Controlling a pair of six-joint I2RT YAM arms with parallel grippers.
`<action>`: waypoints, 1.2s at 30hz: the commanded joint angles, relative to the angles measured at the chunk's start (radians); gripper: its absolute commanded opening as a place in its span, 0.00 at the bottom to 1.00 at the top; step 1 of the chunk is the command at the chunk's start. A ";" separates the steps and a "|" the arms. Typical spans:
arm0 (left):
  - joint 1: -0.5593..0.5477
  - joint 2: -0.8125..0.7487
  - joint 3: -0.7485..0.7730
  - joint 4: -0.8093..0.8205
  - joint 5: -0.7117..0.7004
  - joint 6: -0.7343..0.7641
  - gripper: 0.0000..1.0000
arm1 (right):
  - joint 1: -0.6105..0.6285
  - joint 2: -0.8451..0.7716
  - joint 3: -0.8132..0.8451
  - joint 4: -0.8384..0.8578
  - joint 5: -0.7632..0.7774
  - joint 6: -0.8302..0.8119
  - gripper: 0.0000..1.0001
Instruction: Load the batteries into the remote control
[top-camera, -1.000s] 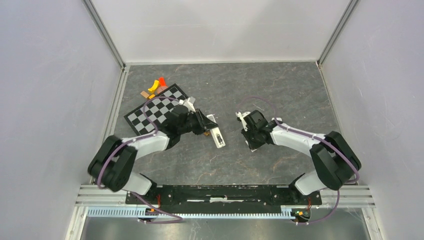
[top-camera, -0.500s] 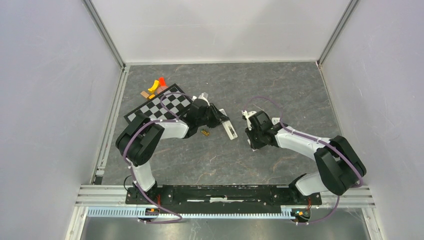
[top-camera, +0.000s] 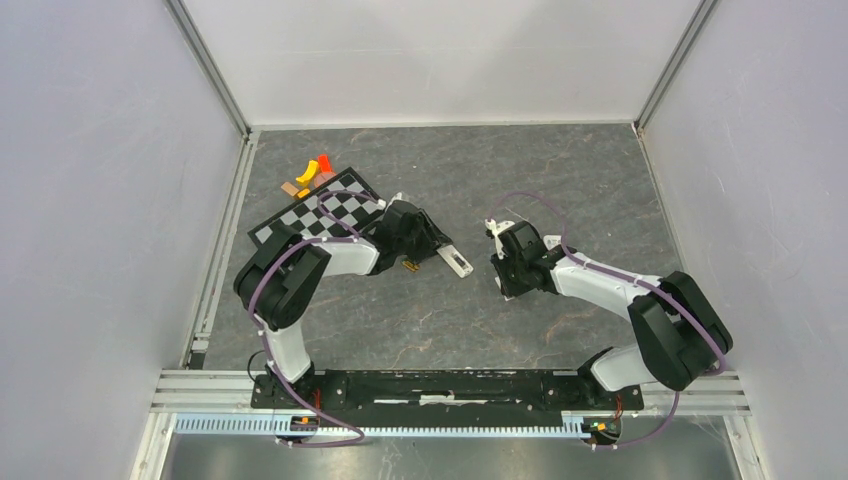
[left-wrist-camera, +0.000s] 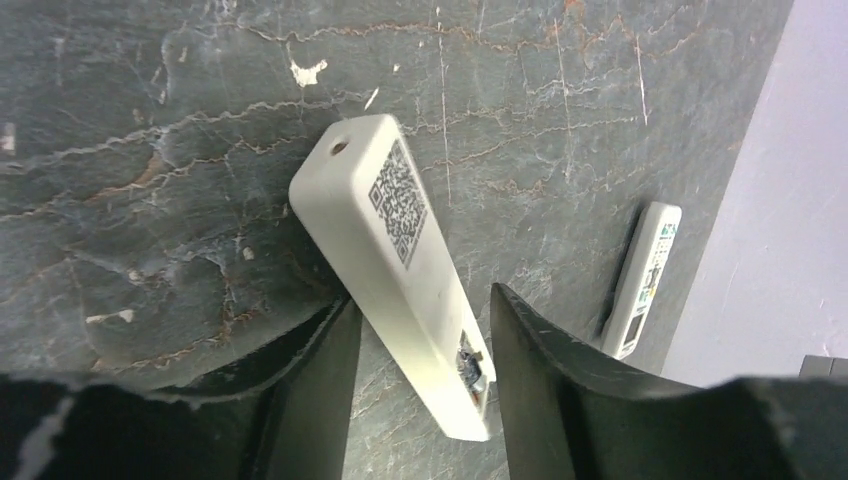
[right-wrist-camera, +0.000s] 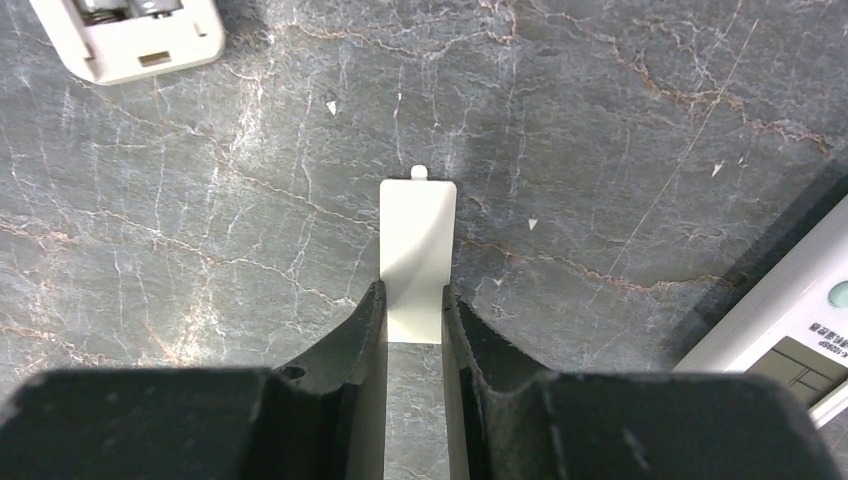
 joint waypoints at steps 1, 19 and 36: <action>-0.005 -0.051 0.019 -0.059 -0.070 -0.031 0.59 | -0.009 0.051 -0.049 -0.042 0.000 0.012 0.23; -0.005 -0.284 -0.033 -0.178 -0.110 0.100 0.77 | -0.009 0.018 -0.002 -0.112 0.024 0.017 0.40; -0.003 -0.392 -0.076 -0.145 -0.092 0.239 0.92 | -0.006 0.105 0.160 -0.326 0.034 0.025 0.52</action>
